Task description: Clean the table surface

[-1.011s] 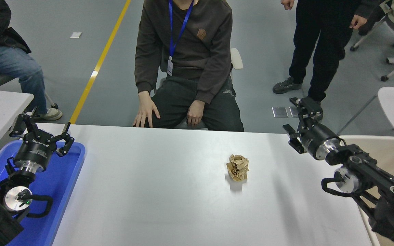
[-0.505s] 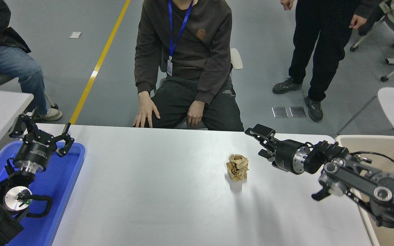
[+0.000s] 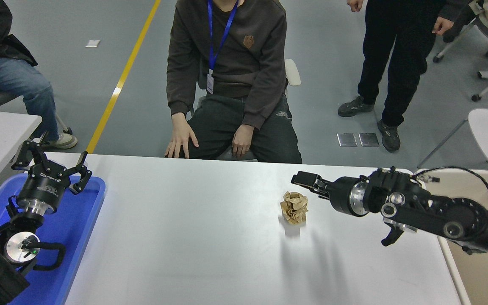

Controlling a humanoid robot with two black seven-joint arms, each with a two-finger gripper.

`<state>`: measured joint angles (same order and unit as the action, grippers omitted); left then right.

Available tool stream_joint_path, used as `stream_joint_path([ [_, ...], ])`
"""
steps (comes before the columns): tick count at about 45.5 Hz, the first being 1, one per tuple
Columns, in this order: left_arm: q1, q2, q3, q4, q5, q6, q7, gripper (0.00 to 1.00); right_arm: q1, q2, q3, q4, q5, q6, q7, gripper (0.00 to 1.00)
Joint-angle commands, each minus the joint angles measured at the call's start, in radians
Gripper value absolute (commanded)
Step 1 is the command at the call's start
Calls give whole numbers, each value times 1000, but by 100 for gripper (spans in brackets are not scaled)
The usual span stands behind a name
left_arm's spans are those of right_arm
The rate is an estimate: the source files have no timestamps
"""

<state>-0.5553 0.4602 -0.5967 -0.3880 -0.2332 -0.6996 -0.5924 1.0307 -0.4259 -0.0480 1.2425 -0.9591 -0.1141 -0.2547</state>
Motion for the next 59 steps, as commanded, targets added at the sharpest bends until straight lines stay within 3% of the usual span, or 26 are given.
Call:
stream_joint_path([
  [1, 0, 0, 0, 0, 0, 0, 0, 100, 40, 84, -96, -35, -122, -50, -48, 95],
  [10, 0, 0, 0, 0, 0, 0, 0, 100, 48, 191, -167, -186, -217, -61, -57, 99],
  [36, 0, 0, 0, 0, 0, 0, 0, 100, 34, 338, -219, -350, -213, -59, -75, 99],
  [59, 0, 0, 0, 0, 0, 0, 0, 100, -38, 377, -245, -442, -214, -91, -75, 99],
])
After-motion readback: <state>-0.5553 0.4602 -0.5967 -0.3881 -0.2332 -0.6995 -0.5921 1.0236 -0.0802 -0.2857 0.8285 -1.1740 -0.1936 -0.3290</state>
